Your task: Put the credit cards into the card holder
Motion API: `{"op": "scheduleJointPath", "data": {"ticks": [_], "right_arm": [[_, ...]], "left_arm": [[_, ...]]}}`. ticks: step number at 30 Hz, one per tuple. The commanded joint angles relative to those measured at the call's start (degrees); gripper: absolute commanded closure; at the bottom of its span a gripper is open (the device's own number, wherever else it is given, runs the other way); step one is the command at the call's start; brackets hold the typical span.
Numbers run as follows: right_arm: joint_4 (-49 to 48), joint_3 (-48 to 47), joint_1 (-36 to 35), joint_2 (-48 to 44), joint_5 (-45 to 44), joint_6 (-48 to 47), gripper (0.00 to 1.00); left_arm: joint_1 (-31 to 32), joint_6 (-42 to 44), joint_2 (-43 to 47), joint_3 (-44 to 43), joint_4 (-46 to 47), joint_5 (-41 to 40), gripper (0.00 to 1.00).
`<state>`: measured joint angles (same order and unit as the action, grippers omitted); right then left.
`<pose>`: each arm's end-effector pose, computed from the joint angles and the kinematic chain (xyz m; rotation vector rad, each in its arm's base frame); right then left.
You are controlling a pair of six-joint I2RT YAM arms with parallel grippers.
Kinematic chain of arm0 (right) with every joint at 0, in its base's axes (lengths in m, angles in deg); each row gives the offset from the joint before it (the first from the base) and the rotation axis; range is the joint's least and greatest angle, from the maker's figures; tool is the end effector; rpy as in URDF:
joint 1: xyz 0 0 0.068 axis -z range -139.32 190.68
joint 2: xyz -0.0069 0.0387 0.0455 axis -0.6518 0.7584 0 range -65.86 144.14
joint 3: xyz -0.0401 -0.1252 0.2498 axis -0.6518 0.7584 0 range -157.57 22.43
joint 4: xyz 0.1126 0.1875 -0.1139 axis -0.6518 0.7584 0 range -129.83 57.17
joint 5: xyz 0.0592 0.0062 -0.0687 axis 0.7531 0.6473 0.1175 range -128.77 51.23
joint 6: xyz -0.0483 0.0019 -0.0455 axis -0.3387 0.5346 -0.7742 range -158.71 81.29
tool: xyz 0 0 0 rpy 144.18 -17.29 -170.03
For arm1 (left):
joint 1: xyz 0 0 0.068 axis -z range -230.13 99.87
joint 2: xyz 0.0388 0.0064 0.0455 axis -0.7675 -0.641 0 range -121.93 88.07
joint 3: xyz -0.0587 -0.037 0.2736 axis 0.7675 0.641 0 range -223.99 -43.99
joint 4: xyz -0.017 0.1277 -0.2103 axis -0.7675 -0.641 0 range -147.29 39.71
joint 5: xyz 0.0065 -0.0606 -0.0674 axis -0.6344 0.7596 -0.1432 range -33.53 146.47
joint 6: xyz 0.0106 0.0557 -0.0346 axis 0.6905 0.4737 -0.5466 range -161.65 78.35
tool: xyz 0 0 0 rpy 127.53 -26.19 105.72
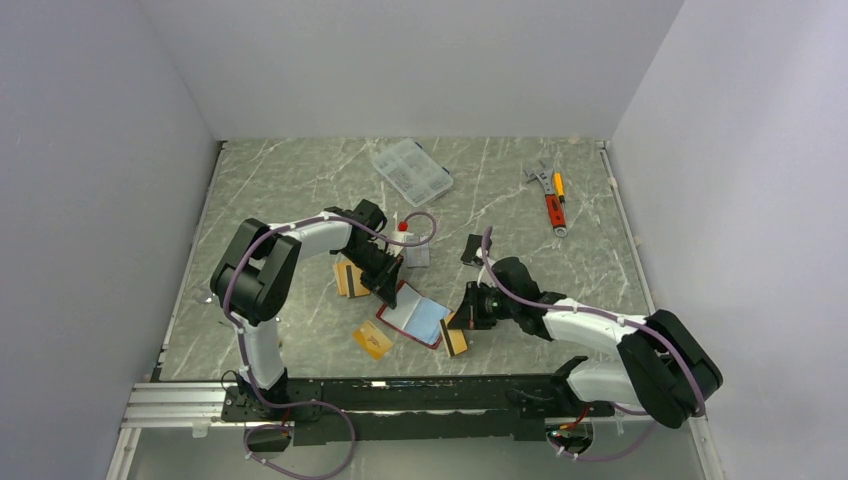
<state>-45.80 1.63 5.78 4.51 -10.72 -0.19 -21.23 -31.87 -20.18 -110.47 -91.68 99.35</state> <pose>0.1577 0.1401 0.1529 -0.1908 2.5363 1.1546 0.2715 -0.1908 0.1539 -1.0277 -2.7215 1.1550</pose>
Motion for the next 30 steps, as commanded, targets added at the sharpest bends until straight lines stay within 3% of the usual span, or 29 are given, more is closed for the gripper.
{"op": "scheduleJointPath", "data": {"ticks": [1, 30], "right_arm": [[0.61, 0.54, 0.34, -1.05, 0.05, -0.93, 1.0], [-4.69, -1.64, 0.35, 5.99, 1.92, -0.16, 1.0]], "left_arm": [[-0.17, 0.29, 1.36, 0.04, 0.32, -0.85, 1.0], [0.32, 0.61, 2.5, -0.01, 0.85, -0.76, 0.99]]}}
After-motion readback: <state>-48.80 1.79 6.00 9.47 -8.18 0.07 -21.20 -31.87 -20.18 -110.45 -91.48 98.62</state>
